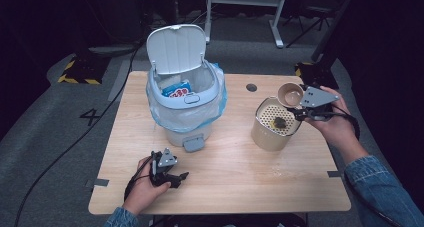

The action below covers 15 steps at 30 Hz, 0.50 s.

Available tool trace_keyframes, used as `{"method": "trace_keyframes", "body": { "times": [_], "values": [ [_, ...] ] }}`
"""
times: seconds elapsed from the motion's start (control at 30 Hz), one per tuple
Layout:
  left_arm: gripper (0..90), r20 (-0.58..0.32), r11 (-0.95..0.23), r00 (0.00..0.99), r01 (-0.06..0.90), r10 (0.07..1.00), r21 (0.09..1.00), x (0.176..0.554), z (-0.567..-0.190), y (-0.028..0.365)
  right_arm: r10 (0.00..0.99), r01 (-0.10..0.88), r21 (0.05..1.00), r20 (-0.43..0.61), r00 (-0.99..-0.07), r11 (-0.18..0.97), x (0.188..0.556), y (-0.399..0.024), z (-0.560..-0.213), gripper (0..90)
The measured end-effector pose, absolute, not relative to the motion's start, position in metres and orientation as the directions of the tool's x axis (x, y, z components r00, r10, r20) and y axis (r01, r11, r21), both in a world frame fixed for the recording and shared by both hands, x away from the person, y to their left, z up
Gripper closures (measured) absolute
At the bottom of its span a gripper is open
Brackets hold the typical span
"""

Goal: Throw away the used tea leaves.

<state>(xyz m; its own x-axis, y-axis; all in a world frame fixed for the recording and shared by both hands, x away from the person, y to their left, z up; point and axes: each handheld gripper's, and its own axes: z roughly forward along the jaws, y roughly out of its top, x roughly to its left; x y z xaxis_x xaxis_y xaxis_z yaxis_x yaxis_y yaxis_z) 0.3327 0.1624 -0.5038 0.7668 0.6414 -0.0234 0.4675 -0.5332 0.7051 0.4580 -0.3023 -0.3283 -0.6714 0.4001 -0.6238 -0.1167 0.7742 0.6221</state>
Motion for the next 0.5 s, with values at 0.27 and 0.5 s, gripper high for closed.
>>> {"method": "trace_keyframes", "body": {
  "times": [0.27, 0.5],
  "values": [
    [26.3, -0.023, -0.533, 0.767, 0.467, 0.641, 0.705, 0.333, -0.504, 0.162, 0.576, 0.170, 0.811, -0.233, -0.784, 0.560, 0.465, -0.310, -0.337, 30.0],
    [26.3, -0.023, -0.534, 0.767, 0.467, 0.641, 0.705, 0.333, -0.504, 0.162, 0.594, 0.294, 0.867, -0.004, -0.804, 0.403, 0.470, -0.319, -0.346, 30.0]
  ]
}}
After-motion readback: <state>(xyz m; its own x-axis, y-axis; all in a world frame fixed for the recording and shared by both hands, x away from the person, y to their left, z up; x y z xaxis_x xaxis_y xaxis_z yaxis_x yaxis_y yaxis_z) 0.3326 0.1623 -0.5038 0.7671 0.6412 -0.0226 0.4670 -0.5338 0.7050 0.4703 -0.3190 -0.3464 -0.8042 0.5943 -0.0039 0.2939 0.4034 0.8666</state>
